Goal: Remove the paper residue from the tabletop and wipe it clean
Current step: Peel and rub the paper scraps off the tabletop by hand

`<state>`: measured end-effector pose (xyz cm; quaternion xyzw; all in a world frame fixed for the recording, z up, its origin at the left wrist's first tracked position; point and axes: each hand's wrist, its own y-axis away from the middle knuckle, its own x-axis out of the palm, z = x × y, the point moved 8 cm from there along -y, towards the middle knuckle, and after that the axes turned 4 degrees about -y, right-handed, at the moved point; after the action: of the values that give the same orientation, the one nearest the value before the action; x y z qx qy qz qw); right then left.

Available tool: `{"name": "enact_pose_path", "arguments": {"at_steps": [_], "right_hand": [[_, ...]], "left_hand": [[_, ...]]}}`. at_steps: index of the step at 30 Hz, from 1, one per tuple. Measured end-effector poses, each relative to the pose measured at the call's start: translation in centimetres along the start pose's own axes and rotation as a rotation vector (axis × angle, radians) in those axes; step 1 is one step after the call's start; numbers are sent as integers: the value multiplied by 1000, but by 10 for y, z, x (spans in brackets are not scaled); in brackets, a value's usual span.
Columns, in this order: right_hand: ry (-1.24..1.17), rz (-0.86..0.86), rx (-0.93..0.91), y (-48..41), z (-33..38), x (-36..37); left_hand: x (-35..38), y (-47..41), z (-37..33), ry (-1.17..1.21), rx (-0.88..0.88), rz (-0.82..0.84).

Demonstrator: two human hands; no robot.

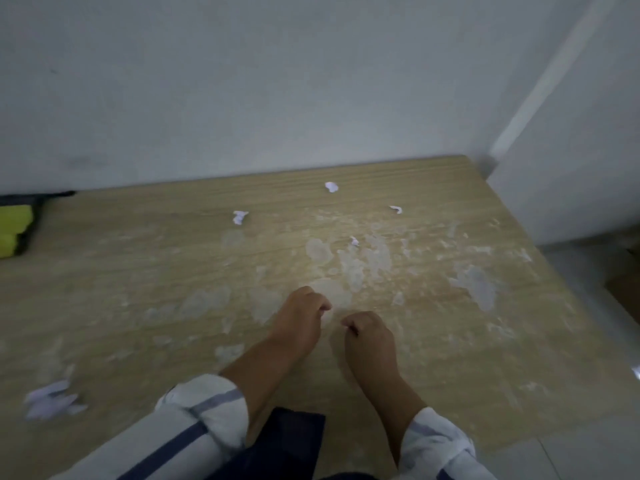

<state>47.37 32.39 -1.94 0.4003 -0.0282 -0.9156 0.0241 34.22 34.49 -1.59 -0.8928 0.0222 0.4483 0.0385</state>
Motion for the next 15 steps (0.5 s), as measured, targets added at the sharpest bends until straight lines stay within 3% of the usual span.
{"name": "enact_pose_path", "arguments": {"at_steps": [7,15], "right_hand": [[-18,293,-233,40,116,122],[38,501,-355,91,224,226]], "left_hand": [[-100,98,119,-3,-295,-130],[-197,191,215,-39,-479,-270]]}}
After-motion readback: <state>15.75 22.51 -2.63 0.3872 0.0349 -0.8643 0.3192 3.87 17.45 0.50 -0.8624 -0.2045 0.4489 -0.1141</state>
